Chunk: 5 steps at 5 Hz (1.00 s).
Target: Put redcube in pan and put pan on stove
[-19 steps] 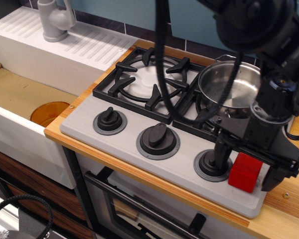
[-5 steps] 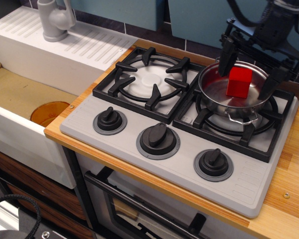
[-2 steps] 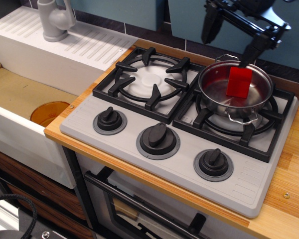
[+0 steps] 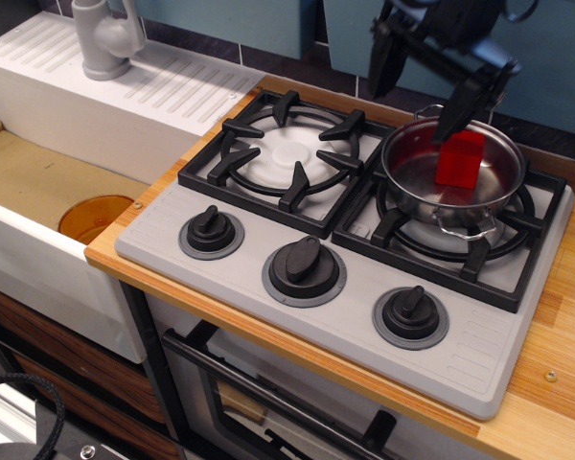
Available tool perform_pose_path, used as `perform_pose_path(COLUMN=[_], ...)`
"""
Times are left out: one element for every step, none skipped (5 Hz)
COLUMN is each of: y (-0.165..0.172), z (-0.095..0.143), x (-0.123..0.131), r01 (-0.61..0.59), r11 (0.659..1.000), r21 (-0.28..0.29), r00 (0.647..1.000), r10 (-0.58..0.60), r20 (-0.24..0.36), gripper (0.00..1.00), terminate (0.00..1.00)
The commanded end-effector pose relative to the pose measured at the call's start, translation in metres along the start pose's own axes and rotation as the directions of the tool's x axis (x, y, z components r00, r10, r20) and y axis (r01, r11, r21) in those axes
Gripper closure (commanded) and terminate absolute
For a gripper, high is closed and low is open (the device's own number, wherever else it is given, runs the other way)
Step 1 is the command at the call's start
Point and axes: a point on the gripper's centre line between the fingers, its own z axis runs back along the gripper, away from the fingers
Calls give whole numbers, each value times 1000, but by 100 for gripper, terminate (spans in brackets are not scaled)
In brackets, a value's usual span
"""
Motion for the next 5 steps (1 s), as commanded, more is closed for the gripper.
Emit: perform_pose_path(y=[7,1,-3,-5,-8], z=[11,-5,-17,-30,-39], x=[-1,-3,-4,-3,-2], r01=[-31,-42,-43,-37,-42], r11=[999,999,998,997,996], r21=[-19,-33,-54,-70,-78], r00=[993,990,988,988,989], r10=[33,46,50,47,53], r20=[112,136,145,145,137], gripper=[0,0,0,0,100], terminate=[0,0,0,0,0])
